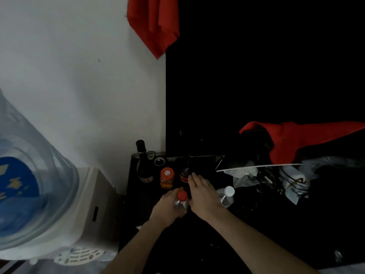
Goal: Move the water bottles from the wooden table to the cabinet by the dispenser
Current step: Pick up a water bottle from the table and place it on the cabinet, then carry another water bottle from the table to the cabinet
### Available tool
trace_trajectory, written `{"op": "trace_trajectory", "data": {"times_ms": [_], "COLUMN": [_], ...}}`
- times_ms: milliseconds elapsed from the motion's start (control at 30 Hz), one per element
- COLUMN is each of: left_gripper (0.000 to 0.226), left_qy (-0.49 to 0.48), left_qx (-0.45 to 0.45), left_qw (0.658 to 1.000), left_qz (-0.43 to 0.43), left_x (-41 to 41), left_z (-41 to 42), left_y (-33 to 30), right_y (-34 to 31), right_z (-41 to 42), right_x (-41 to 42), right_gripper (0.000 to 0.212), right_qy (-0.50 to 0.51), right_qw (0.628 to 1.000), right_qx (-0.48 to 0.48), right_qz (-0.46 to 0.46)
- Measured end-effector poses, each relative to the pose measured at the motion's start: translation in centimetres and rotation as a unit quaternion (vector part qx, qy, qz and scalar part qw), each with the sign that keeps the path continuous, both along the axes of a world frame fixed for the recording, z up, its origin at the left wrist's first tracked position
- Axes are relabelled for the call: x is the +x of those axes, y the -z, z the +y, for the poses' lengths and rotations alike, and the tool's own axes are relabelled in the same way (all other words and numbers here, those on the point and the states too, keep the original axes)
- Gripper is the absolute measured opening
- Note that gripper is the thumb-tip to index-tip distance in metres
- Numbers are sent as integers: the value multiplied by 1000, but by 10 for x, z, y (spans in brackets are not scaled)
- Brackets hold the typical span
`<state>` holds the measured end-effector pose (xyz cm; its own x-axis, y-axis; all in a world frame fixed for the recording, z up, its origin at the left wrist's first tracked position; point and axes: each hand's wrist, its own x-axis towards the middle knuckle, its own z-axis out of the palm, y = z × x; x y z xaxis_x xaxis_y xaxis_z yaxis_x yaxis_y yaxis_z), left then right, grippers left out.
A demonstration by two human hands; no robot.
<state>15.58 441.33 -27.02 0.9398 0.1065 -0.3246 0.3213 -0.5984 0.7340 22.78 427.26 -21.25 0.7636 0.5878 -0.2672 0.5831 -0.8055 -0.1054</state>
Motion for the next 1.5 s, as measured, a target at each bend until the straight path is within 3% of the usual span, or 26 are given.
{"op": "trace_trajectory", "data": {"times_ms": [67,100,233,300,500,667,967,1267,1500], "left_gripper": [104,108,64,57,79,83,88,94,86], "left_qy": [39,42,-6,-31,-28,11,113,210,305], "left_qx": [49,73,184,240,363,419,415,395,362], "left_qw": [996,993,980,969,931,904,883,882,862], "left_qz": [58,82,80,58,-31,-81,-188,-147,-182], "left_x": [-2,-4,-18,-22,-19,-25,-86,-189,-230], "left_z": [5,7,24,29,13,-12,-95,-213,-310], "left_y": [-6,-10,-34,-51,-123,-174,-202,-172,-192], "right_y": [-6,-9,-25,-36,-78,-119,-138,-124,-136], "right_z": [-4,-6,-12,-14,-32,-56,-159,-267,-356], "right_x": [2,2,8,8,-2,-28,-144,-286,-370], "right_gripper": [81,81,78,78,88,93,84,88,91], "right_qy": [1,2,0,9,38,96,208,331,424], "right_qw": [1000,1000,1000,1000,999,990,961,928,893], "right_qx": [0,2,7,10,4,27,40,7,-16], "right_qz": [-4,-4,-14,-17,-38,-98,-178,-173,-151]}}
